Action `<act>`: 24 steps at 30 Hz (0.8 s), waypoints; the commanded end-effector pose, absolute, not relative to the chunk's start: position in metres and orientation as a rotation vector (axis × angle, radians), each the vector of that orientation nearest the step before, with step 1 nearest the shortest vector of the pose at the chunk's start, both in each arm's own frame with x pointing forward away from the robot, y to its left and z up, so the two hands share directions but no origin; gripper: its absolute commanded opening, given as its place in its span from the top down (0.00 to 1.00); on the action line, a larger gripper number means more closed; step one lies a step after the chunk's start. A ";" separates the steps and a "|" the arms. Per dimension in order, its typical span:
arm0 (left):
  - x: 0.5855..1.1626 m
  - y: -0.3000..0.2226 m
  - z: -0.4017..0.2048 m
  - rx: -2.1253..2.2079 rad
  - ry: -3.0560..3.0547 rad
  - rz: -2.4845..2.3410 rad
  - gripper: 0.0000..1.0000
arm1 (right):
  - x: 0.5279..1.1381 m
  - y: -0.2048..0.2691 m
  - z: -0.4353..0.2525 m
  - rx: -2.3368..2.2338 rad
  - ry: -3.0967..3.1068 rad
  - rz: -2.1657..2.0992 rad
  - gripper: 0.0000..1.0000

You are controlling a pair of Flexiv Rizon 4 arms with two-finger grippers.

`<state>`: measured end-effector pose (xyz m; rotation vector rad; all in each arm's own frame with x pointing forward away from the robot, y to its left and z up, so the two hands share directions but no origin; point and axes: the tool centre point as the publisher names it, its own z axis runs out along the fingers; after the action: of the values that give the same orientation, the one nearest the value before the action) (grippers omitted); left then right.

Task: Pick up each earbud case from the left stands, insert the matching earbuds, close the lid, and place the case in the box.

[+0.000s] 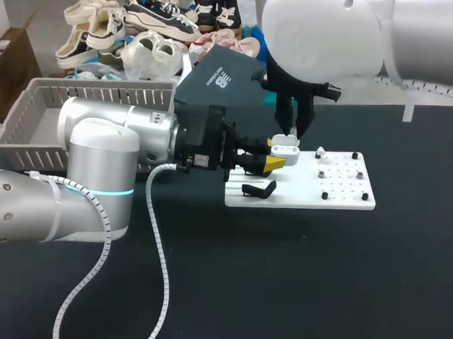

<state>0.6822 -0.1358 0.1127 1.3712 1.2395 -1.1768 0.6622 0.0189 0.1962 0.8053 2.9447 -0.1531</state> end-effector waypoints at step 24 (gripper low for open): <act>0.684 -0.136 0.112 1.372 1.237 -1.179 1.00 | 0.668 0.022 0.173 0.826 2.940 -0.160 1.00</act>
<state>0.6822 -0.1358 0.1127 1.3712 1.2395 -1.1768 0.6673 0.0220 0.1749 0.8227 2.9436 -0.1602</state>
